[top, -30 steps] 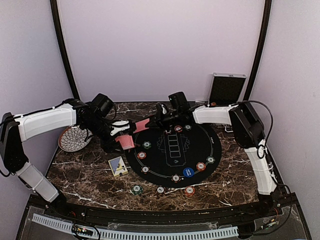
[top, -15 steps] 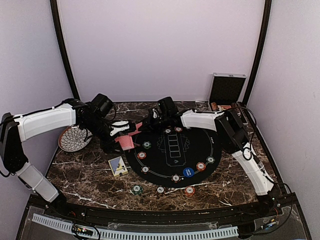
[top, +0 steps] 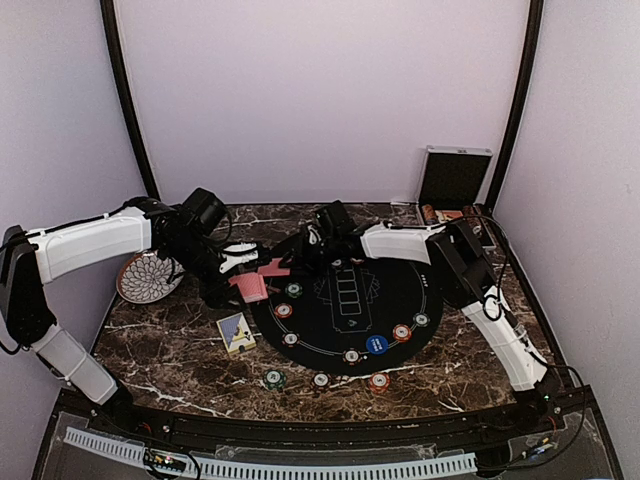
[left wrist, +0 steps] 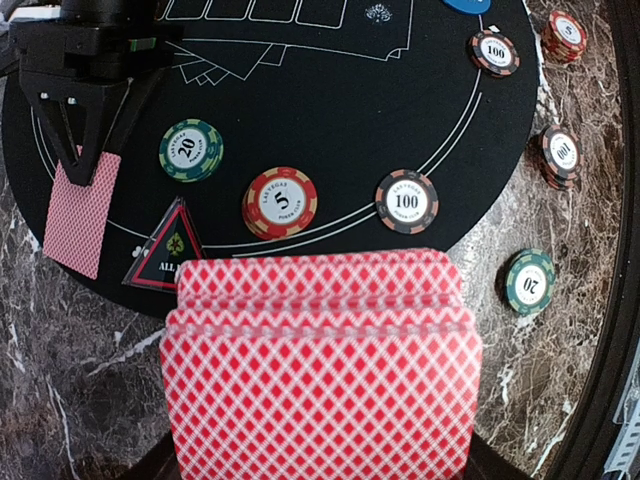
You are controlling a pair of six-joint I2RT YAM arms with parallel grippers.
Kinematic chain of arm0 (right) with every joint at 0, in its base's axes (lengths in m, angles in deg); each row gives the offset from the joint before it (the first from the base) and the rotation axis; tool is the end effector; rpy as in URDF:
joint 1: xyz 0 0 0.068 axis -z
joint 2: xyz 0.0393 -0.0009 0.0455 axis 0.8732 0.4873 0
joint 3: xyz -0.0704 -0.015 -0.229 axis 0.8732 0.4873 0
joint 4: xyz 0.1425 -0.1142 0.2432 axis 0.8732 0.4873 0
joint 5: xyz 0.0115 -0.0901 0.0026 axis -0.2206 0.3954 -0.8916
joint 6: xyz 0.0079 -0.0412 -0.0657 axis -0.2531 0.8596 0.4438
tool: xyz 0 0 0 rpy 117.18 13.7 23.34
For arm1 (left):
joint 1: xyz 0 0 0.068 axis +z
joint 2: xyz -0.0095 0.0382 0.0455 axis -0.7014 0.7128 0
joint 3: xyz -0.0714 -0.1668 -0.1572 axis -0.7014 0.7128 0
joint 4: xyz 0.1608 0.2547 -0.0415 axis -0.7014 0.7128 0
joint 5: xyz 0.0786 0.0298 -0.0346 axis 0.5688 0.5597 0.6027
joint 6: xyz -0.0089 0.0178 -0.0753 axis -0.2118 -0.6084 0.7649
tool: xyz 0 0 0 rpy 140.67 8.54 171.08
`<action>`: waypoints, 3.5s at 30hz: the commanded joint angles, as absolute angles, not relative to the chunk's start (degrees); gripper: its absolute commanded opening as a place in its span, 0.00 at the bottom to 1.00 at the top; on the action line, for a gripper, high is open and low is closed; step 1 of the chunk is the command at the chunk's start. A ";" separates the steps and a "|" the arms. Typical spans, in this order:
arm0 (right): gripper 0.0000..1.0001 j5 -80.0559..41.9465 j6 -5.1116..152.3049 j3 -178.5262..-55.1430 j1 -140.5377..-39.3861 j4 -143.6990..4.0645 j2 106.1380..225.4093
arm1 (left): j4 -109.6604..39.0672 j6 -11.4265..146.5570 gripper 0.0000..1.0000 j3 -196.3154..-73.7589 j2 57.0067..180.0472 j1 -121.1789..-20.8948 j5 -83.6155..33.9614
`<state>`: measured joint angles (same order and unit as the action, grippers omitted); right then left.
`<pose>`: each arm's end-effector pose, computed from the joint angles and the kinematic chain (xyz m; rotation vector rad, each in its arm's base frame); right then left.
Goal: Distribute texas hold em gaming equipment
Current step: Distribute the poker card in the dealer area, then pick up the poker card from the face-down deck piles.
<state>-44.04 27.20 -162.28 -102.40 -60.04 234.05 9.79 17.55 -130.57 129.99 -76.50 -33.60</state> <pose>0.4275 0.4271 0.0649 -0.0986 2.5875 1.4153 0.2997 -0.2101 0.1830 1.5894 2.0843 -0.3550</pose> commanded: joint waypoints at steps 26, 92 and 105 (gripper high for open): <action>0.85 -49.26 21.44 -119.64 -106.62 -87.09 200.99 | 9.56 18.10 0.00 -132.34 128.67 -76.04 -35.16; 0.67 -55.51 18.31 -129.80 -111.07 -86.54 213.00 | 11.45 18.21 0.00 -134.51 129.46 -76.07 -36.40; 0.56 -56.51 18.76 -127.33 -110.34 -86.95 208.05 | 11.46 18.15 0.00 -134.17 129.34 -76.09 -36.21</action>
